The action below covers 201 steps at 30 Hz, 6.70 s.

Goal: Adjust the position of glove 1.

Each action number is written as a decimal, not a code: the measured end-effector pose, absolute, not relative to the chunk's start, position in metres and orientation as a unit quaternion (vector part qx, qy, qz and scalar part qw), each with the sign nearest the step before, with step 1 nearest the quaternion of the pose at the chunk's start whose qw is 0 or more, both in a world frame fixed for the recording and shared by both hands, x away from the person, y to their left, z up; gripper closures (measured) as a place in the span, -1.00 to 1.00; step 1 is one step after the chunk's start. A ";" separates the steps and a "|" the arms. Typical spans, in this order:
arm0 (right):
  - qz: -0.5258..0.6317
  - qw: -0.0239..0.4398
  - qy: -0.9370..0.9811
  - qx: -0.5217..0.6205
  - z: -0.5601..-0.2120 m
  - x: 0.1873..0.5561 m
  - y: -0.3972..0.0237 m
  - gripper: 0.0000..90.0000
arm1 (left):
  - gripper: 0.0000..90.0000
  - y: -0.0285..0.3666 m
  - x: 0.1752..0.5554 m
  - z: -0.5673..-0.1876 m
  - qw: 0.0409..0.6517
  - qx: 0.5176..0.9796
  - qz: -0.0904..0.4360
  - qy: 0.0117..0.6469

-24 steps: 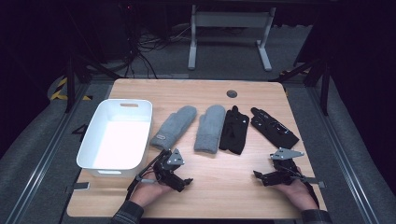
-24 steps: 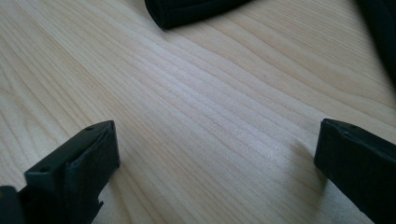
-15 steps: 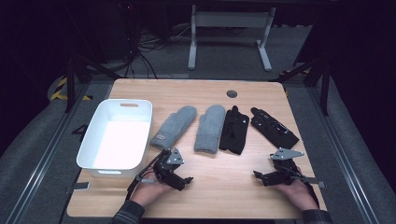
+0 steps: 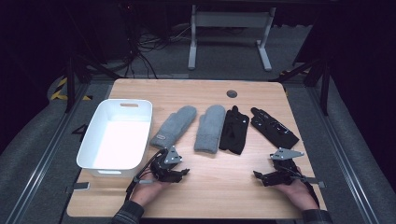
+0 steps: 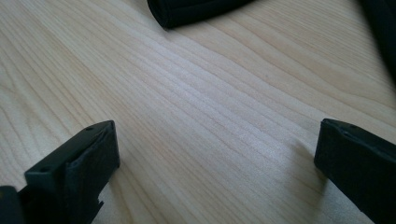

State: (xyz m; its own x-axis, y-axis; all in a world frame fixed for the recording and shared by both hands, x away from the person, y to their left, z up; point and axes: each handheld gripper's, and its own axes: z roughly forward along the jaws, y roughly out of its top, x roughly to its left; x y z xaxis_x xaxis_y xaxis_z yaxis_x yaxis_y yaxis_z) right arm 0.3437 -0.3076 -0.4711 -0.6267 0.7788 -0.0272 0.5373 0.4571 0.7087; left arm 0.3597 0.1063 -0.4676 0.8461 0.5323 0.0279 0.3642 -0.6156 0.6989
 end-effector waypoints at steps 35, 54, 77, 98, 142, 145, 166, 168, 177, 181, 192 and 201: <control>0.341 0.177 0.835 0.394 -0.471 0.344 -0.308 -0.99 | 1.00 0.058 0.411 -0.421 0.401 0.875 0.034 0.270; 0.341 0.177 0.835 0.394 -0.471 0.344 -0.308 -0.99 | 1.00 0.028 0.453 -0.431 0.378 0.879 0.032 0.288; 0.342 0.176 0.836 0.392 -0.471 0.343 -0.308 -0.99 | 1.00 0.034 0.435 -0.439 0.356 0.892 0.025 0.276; 0.342 0.176 0.836 0.392 -0.471 0.343 -0.308 -0.99 | 1.00 0.066 0.380 -0.438 0.349 0.904 -0.010 0.248; 0.342 0.177 0.835 0.393 -0.471 0.343 -0.308 -0.99 | 1.00 0.054 0.428 -0.443 0.358 0.883 0.023 0.301; 0.342 0.177 0.835 0.393 -0.471 0.343 -0.308 -0.99 | 1.00 0.052 0.428 -0.447 0.354 0.887 0.016 0.297; 0.342 0.177 0.836 0.392 -0.471 0.343 -0.308 -0.99 | 1.00 0.011 0.402 -0.443 0.347 0.910 -0.008 0.226; 0.342 0.177 0.836 0.392 -0.471 0.343 -0.308 -0.99 | 1.00 0.004 0.401 -0.443 0.348 0.912 -0.009 0.220; 0.341 0.177 0.836 0.392 -0.471 0.343 -0.308 -0.99 | 1.00 -0.008 0.399 -0.439 0.353 0.913 -0.015 0.204; 0.342 0.177 0.836 0.392 -0.471 0.343 -0.308 -0.99 | 1.00 0.002 0.395 -0.431 0.366 0.908 -0.015 0.205; 0.342 0.177 0.836 0.392 -0.471 0.343 -0.308 -0.99 | 1.00 0.039 0.365 -0.424 0.364 0.911 -0.014 0.196; 0.341 0.177 0.836 0.392 -0.471 0.343 -0.308 -0.99 | 1.00 0.018 0.367 -0.443 0.340 0.921 -0.015 0.188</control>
